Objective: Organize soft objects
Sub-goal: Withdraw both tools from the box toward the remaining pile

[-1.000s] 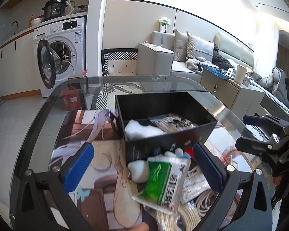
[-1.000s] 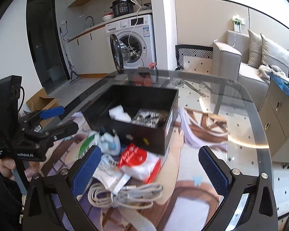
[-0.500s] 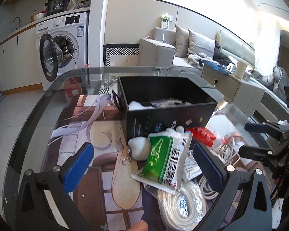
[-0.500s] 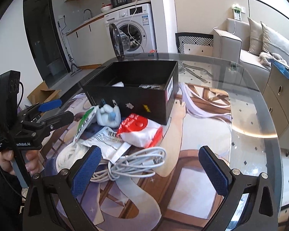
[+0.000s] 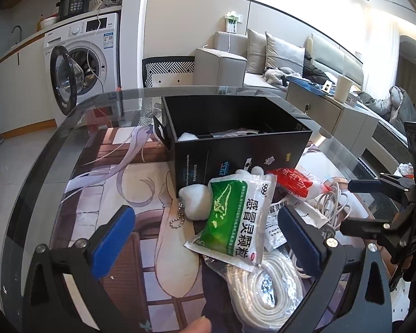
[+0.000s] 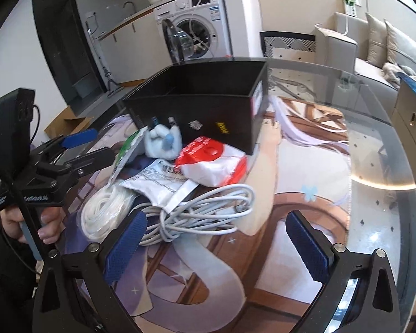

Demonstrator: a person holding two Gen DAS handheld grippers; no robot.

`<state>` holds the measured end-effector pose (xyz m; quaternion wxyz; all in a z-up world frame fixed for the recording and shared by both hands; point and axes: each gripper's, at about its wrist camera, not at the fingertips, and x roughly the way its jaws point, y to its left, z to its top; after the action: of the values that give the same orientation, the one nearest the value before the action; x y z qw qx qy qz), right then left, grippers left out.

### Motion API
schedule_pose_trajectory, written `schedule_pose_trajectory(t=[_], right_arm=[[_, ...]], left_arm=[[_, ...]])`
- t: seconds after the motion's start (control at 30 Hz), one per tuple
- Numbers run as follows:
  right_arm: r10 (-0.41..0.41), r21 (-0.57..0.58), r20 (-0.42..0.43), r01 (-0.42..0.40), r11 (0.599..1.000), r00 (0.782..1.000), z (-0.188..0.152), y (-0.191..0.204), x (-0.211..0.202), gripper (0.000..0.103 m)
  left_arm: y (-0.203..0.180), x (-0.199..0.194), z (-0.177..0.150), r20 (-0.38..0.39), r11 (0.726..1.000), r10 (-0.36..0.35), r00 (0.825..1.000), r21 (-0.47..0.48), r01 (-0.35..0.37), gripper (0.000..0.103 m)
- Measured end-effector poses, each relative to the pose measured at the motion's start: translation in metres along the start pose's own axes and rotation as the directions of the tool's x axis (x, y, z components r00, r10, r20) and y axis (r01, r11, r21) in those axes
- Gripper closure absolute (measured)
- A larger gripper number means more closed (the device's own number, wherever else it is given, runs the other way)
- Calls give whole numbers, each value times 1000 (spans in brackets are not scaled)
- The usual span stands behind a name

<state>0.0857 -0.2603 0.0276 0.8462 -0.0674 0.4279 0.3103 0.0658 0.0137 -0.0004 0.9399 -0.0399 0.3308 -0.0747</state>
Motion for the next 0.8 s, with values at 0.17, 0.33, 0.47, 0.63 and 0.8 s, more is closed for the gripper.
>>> schedule_pose_trajectory(t=[0.17,0.33,0.47,0.63,0.8], right_arm=[[17,-1,-30,-17,1000,999,-3,2,11,1],[26,13,-41,-26,1000,999,-3,0,19,1],[24,12,-42,-23,1000,999,-2,0,24,1],[16,-3,-40,-16,1000,999,1,0,28,5],[32,-15,-39,-33,999,999,3,1,29,9]], left_arm=[[1,4,-2,-21,1000,1,1000,8,-1,0],[0,7,-4,-45,1000,-27,999,15,28,0],[-4,8,-4,-51,999,-23,998,30,24,0],[-4,7,-5,-52,999,-22,998,30,24,0],[-4,10,-4,-60,999,-14,998,30,16,0]])
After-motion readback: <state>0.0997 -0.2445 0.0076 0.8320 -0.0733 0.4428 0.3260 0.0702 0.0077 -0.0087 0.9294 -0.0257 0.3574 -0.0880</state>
